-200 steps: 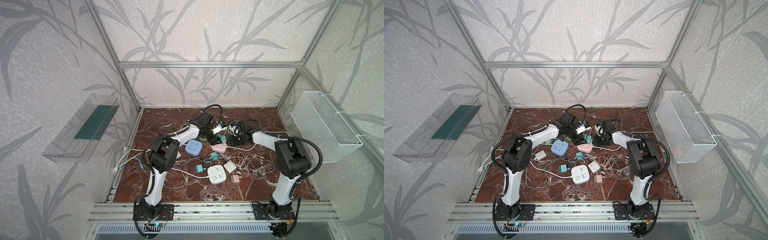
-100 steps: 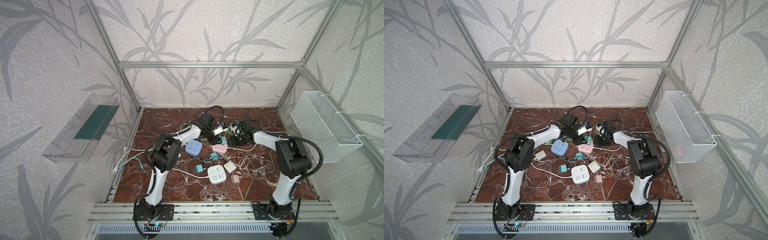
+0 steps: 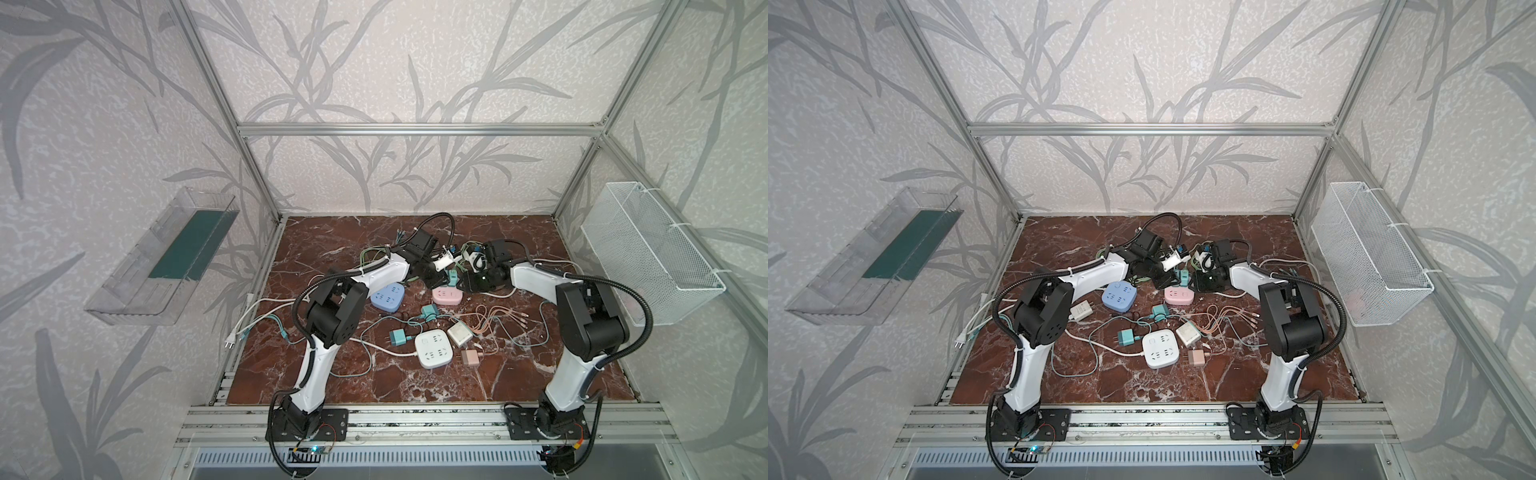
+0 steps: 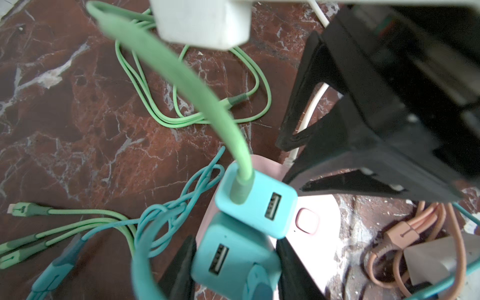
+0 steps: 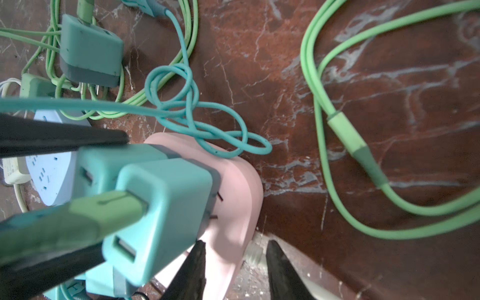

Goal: Pull the plug off the socket

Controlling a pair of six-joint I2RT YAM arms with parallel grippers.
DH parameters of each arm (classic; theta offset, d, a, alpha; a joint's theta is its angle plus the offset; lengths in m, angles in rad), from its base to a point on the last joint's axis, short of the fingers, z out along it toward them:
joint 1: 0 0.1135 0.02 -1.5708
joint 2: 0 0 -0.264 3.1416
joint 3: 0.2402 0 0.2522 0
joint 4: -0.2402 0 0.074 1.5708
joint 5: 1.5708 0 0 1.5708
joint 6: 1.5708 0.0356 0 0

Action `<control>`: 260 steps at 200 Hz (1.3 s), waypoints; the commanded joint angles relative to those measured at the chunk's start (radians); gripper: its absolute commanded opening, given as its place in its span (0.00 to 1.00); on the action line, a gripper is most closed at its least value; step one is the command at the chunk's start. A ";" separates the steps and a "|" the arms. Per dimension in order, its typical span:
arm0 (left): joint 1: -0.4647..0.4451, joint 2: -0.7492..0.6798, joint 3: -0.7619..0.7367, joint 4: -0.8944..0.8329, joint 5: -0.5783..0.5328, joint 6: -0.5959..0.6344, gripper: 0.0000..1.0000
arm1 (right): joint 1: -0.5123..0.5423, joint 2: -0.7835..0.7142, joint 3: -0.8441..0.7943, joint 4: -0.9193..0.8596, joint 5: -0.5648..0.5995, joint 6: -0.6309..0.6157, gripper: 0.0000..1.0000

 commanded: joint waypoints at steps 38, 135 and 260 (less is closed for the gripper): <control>-0.010 0.040 0.012 -0.008 -0.050 -0.047 0.35 | -0.003 -0.055 -0.043 0.011 -0.045 0.003 0.42; -0.020 0.027 0.030 -0.043 0.040 -0.021 0.33 | -0.003 -0.012 -0.026 0.026 -0.019 0.025 0.46; -0.026 0.011 0.053 -0.028 0.105 -0.070 0.30 | -0.002 0.013 -0.023 -0.033 0.076 0.017 0.36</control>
